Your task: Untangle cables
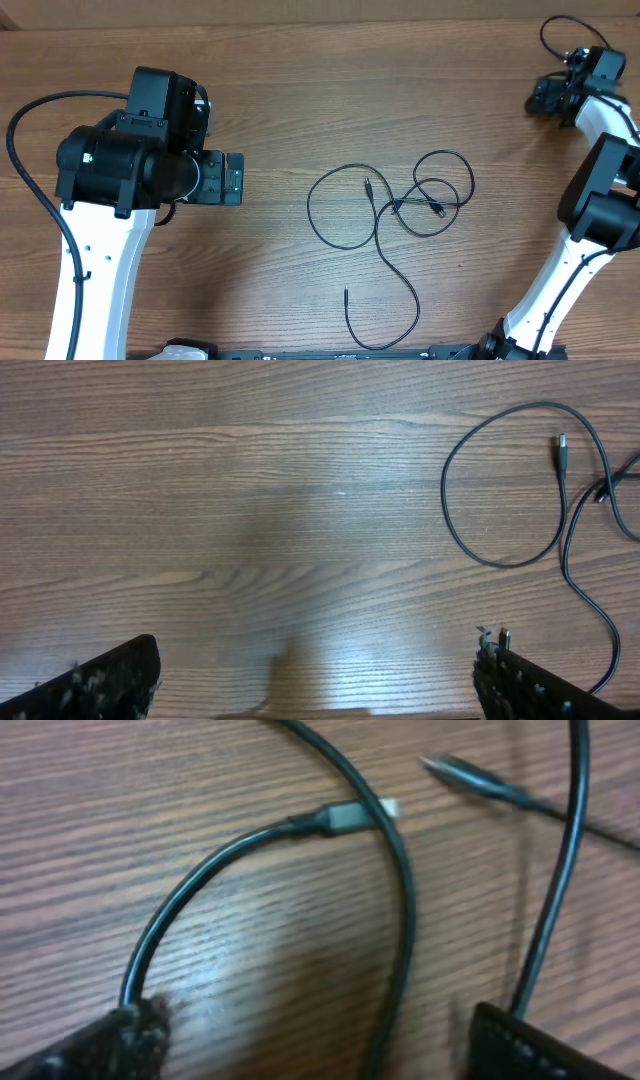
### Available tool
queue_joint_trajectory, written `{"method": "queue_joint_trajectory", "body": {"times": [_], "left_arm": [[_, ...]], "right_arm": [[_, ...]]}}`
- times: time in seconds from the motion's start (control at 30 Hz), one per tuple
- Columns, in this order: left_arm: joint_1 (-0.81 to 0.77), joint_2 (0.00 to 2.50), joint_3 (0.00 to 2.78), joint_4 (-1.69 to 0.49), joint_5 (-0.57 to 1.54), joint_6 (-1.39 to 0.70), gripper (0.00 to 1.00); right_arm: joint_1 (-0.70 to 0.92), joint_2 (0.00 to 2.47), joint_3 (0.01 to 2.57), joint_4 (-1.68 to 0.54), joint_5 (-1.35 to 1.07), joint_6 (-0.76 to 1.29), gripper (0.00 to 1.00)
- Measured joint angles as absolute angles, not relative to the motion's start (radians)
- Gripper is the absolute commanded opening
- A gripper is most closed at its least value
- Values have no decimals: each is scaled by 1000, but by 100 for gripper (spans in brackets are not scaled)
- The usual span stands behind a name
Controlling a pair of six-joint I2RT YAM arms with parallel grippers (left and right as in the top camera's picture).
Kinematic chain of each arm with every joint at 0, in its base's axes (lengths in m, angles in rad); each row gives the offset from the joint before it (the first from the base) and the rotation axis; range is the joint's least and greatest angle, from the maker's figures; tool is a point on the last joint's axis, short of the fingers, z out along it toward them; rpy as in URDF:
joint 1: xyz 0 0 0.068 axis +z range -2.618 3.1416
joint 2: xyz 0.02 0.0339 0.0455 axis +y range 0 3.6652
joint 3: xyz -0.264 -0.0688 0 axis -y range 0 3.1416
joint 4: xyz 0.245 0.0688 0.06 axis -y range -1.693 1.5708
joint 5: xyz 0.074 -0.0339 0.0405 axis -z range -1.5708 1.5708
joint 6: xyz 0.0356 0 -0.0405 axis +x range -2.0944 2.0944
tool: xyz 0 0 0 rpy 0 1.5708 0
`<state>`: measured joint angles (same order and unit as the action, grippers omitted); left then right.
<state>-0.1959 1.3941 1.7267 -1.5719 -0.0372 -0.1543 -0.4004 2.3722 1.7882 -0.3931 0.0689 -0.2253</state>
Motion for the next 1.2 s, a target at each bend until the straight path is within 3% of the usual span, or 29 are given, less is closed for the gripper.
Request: {"method": "queue_joint_trajectory", "body": {"times": [0.2, 0.6, 0.93, 1.2], "left_arm": [[-196, 1394, 1727, -1567, -37, -154, 100], [-196, 1394, 1727, -1549, -37, -154, 100], [-196, 1394, 1727, -1549, -37, -154, 100], [-196, 1394, 1728, -1549, -37, -154, 100]], "right_arm": [[-399, 2347, 1937, -556, -14, -220, 100], [-407, 2110, 2146, -908, -126, -4, 100], [-412, 2392, 2004, -1111, -292, 88, 93], [-413, 2387, 2026, -1332, -551, 206, 100]]}}
